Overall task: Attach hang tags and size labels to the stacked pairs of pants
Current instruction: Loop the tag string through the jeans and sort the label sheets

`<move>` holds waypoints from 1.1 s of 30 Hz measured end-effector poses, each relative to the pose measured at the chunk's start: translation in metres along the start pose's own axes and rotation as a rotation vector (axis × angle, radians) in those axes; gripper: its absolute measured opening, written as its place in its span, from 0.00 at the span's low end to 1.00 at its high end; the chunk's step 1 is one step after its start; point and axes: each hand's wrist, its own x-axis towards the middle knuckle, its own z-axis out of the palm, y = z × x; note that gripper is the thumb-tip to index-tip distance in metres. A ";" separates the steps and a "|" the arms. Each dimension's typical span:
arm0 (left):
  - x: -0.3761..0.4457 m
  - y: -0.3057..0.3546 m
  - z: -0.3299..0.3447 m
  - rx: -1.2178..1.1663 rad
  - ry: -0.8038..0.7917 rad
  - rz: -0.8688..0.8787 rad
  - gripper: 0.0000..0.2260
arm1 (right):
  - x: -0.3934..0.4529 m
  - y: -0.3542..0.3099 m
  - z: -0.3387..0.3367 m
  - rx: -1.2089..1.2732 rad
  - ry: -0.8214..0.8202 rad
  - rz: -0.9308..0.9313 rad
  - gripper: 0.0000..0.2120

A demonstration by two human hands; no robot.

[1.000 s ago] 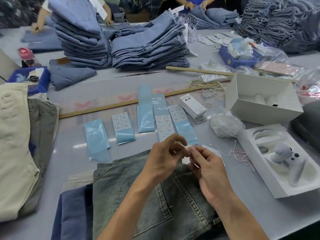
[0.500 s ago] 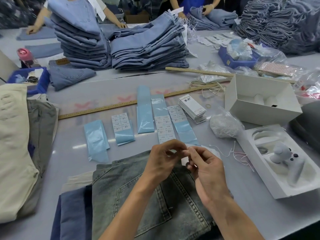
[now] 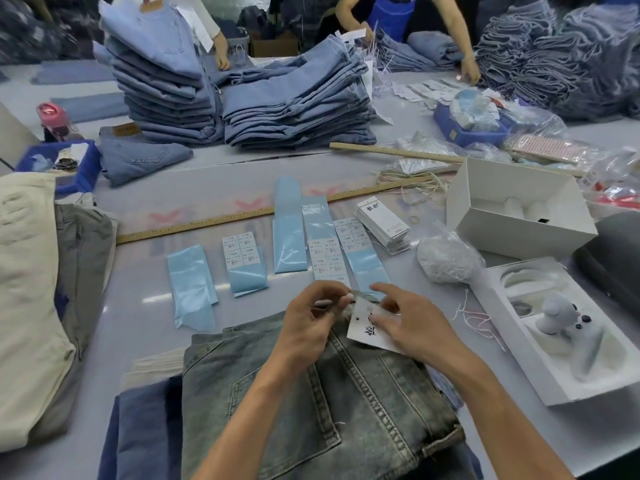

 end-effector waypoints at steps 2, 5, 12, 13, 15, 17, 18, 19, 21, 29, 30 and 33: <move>0.000 0.004 -0.001 0.058 0.037 -0.043 0.06 | -0.001 0.001 -0.004 0.052 0.050 -0.007 0.15; -0.006 0.013 -0.003 0.131 0.018 -0.151 0.19 | -0.005 -0.001 -0.021 0.110 0.055 0.011 0.04; -0.031 0.034 -0.006 -0.063 -0.210 -0.370 0.23 | -0.040 -0.042 -0.026 0.932 -0.095 0.209 0.10; -0.035 0.035 -0.009 -0.156 -0.195 -0.403 0.25 | -0.047 -0.046 -0.016 0.962 -0.117 0.214 0.12; -0.041 0.036 -0.023 -0.234 -0.181 -0.459 0.27 | -0.060 -0.052 0.002 0.954 -0.153 0.173 0.14; -0.048 0.035 -0.043 -0.165 -0.233 -0.514 0.26 | -0.068 -0.049 0.013 0.789 -0.172 0.083 0.16; -0.052 0.034 -0.055 -0.100 -0.266 -0.538 0.25 | -0.069 -0.045 0.014 0.631 -0.137 0.027 0.16; -0.055 0.033 -0.065 -0.019 -0.300 -0.554 0.23 | -0.068 -0.041 0.014 0.460 -0.079 -0.025 0.16; -0.060 0.031 -0.079 0.200 -0.338 -0.535 0.20 | -0.063 -0.039 0.013 0.248 0.030 -0.096 0.12; -0.069 0.008 -0.063 0.631 -0.117 -0.262 0.17 | -0.028 -0.098 0.055 -0.128 -0.129 -0.351 0.16; -0.071 0.002 -0.068 0.641 -0.076 -0.250 0.17 | -0.024 -0.104 0.062 -0.158 -0.135 -0.370 0.15; -0.079 -0.012 -0.108 0.507 0.239 -0.295 0.14 | -0.015 -0.123 0.074 -0.163 -0.110 -0.441 0.15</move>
